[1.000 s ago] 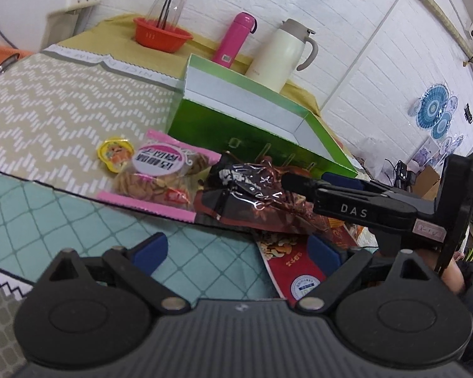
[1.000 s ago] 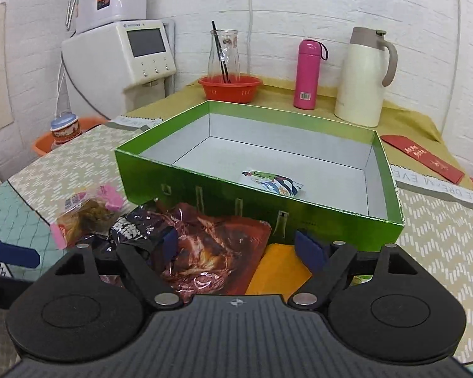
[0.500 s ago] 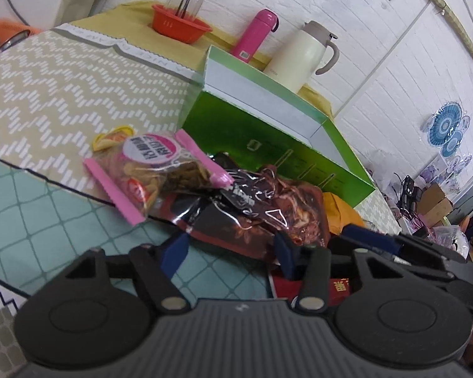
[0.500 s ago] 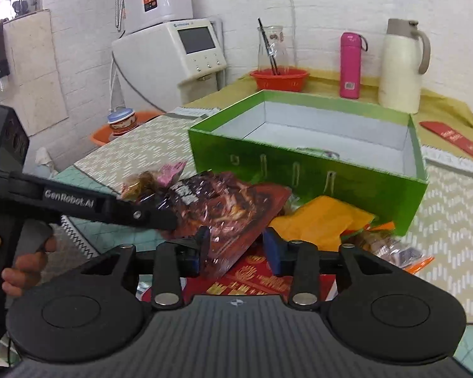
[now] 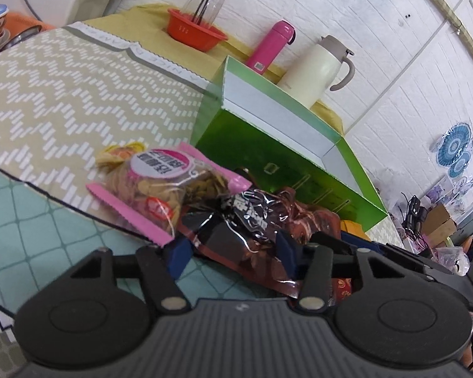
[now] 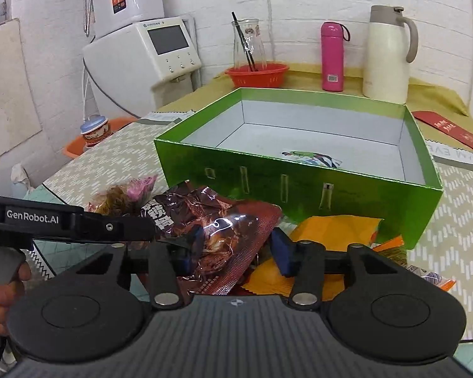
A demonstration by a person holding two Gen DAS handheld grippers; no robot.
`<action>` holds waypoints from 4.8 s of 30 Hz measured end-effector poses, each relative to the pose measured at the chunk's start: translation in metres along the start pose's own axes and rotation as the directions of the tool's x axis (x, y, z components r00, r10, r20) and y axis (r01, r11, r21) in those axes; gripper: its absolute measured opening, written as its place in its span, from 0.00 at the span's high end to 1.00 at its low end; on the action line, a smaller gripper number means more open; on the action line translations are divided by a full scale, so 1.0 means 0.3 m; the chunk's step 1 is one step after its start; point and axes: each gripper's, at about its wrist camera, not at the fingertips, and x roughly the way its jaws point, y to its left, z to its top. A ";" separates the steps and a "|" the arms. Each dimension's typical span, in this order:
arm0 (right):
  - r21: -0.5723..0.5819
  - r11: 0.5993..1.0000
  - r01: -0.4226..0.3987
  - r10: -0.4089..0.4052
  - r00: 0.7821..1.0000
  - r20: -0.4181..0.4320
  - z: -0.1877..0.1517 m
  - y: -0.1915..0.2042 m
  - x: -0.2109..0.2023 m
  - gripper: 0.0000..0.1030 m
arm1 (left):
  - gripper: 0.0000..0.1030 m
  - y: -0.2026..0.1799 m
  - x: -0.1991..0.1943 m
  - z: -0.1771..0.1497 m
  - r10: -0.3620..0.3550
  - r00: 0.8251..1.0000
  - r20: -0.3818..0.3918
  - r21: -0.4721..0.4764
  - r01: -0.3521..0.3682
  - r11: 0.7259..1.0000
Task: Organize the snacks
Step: 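Grasp the brown jerky pack with the left gripper, then lower the brown jerky pack into the green box and open the left gripper, then grasp the red nut bag with the left gripper, then place the red nut bag into the green box and release it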
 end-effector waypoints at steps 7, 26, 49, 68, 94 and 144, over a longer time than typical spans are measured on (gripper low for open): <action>-0.011 0.999 0.033 -0.032 0.997 0.070 -0.015 0.007 -0.119 0.62 | 0.97 -0.043 -0.062 -0.026 -0.021 1.000 0.017 0.016 0.021 1.000; 0.103 0.988 0.115 -0.139 0.955 0.263 0.189 -0.155 -0.109 0.59 | 0.97 -0.263 0.067 0.297 -0.084 0.993 0.085 0.171 0.068 0.983; 0.070 0.990 0.121 -0.133 0.972 0.195 0.197 -0.230 0.117 0.00 | 0.15 -0.225 0.268 0.372 0.003 0.995 0.101 0.164 -0.020 0.986; 0.062 0.988 0.144 -0.154 0.960 0.235 0.119 -0.144 -0.207 0.00 | 0.15 -0.358 -0.009 0.221 -0.016 0.998 0.068 0.296 -0.004 0.955; 0.124 0.990 0.071 -0.088 0.987 0.134 -0.236 -0.015 -0.318 0.88 | 0.15 -0.150 -0.072 -0.164 -0.086 0.977 -0.193 0.204 0.125 0.971; 0.129 0.989 0.071 -0.113 0.929 0.352 -0.049 -0.052 -0.428 0.74 | 0.89 -0.297 -0.127 0.014 -0.241 0.970 -0.037 0.218 0.243 0.945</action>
